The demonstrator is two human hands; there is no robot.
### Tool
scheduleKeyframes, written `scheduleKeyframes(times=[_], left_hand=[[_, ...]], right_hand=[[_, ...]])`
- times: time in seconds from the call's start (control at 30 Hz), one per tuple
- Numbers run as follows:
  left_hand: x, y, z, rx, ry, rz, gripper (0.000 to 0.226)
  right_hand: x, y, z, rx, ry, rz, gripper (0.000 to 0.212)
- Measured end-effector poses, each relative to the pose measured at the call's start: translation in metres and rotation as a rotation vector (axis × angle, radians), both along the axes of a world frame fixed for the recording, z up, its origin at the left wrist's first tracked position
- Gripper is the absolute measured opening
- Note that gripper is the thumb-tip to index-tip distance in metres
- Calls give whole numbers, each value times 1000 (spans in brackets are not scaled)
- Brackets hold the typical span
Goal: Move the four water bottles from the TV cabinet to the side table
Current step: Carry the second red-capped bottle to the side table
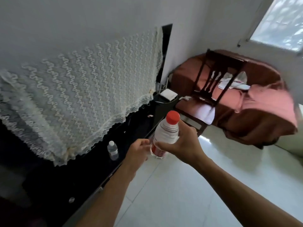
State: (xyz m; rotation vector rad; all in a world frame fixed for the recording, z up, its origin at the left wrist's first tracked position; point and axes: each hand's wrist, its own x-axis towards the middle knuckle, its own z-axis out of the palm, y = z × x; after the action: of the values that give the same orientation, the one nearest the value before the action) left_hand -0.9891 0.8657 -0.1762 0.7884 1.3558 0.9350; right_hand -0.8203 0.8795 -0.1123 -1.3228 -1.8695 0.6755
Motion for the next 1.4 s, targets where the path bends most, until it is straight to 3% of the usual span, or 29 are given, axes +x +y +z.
scheduleKeyframes(times=[0.1,0.27,0.33,0.63,0.8,1.4], left_hand=[[52,-5,4,33,86,-167,58],[157,-12,2,101,174,-388,28],[203,-16,1,118,184,-454,26],[423,-50,5,46,111,-622,54],[526,-52,8,49,152,-775,57],[850,95,-8,72,96,-1130,54]], right_hand=[[57,-21,4,-23,37,-119,50],[163,-57,6,13,53,-291,51],[211,-72,3,22,59,-344,52],[419,-139,-4,59,71,-536,54],[510,-159,-5,61,75,-654,58],[794,-54,-13,38,56,-1058,65]])
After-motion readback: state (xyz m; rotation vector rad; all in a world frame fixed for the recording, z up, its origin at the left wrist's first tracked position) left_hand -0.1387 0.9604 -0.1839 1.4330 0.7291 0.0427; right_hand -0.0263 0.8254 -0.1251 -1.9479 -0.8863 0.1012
